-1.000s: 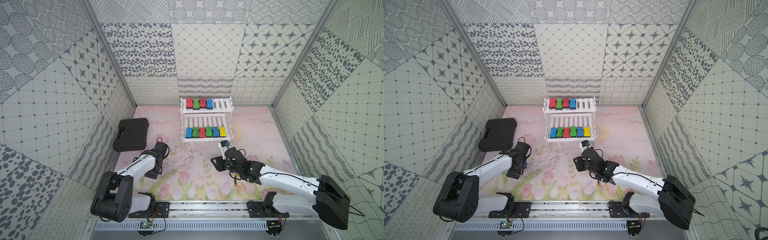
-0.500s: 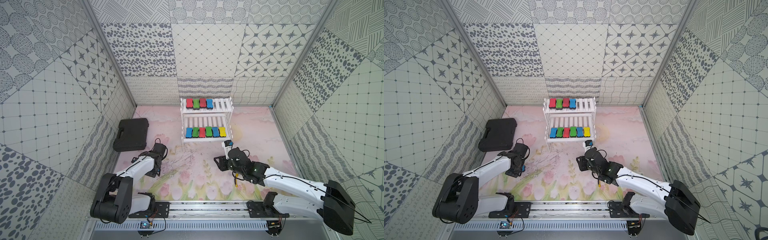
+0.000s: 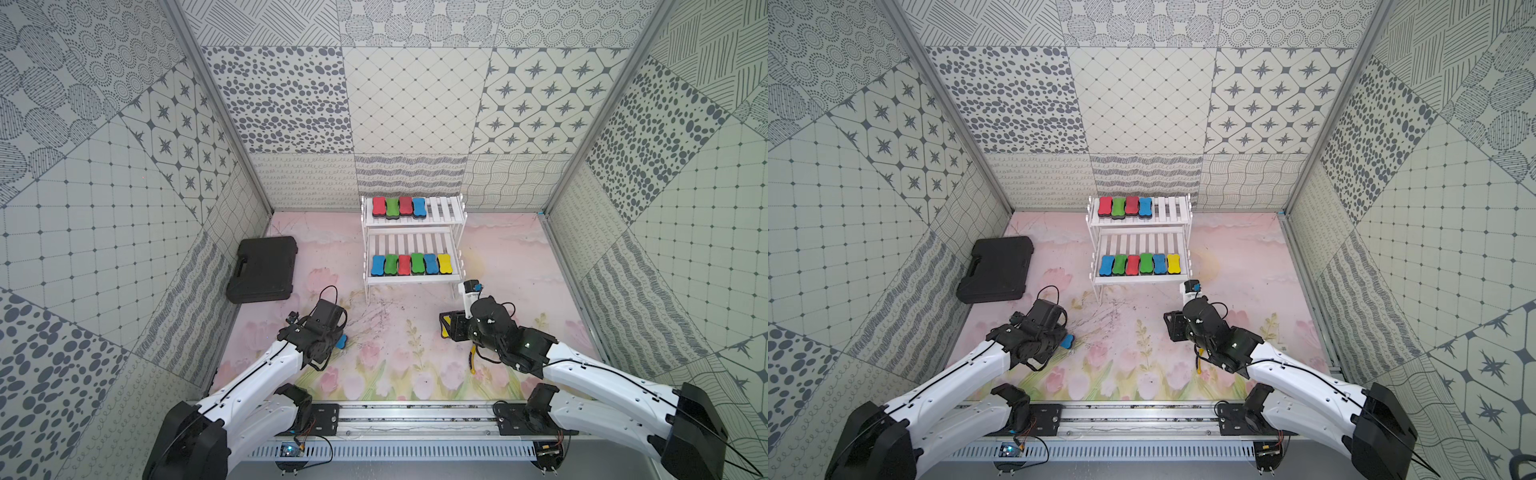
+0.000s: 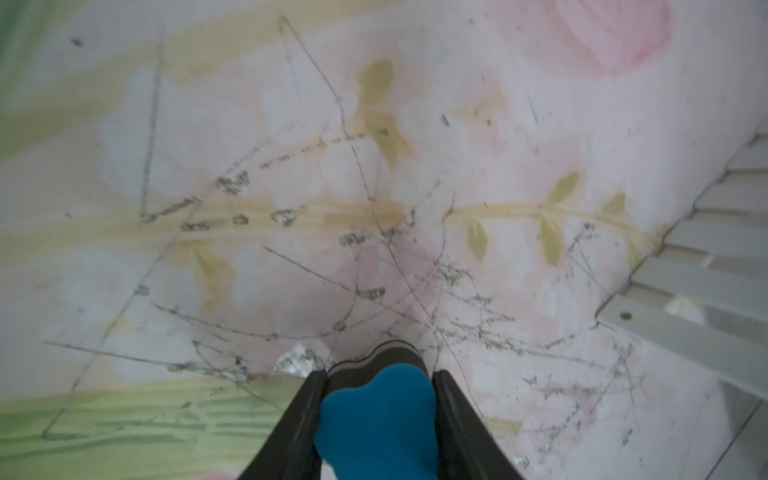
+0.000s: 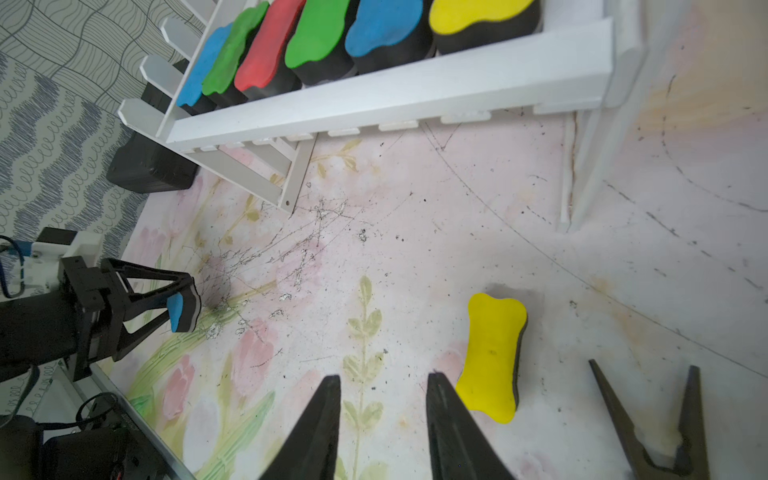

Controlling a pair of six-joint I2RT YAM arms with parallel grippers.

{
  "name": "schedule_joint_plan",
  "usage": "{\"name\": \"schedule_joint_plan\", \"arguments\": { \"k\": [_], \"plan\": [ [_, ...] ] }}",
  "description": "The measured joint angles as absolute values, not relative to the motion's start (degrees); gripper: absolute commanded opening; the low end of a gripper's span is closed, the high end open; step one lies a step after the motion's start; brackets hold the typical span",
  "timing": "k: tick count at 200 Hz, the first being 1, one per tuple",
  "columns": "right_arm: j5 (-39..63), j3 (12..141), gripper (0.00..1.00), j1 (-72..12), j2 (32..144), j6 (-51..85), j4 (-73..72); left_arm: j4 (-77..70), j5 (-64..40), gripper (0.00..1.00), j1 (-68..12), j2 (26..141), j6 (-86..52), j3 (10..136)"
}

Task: Remove the whiteboard erasers from the shelf
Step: Pick up the whiteboard eraser from the center of the board, then place the whiteboard eraser at the center of the board.

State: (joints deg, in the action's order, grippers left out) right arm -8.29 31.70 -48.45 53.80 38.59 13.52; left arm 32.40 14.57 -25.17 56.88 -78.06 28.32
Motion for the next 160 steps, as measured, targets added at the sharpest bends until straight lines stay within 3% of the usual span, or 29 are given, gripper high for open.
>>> {"name": "schedule_joint_plan", "arguments": {
  "k": [79, 160],
  "plan": [
    [-9.8, 28.0, 0.38, -45.6, 39.6, 38.6, 23.6, 32.1, 19.9, 0.42, -55.1, 77.2, -72.8, 43.7],
    [-11.0, 27.0, 0.39, -44.8, 31.4, 39.7, 32.0, 26.3, 21.1, 0.44, -61.8, 102.5, -56.7, 64.4]
  ]
}}
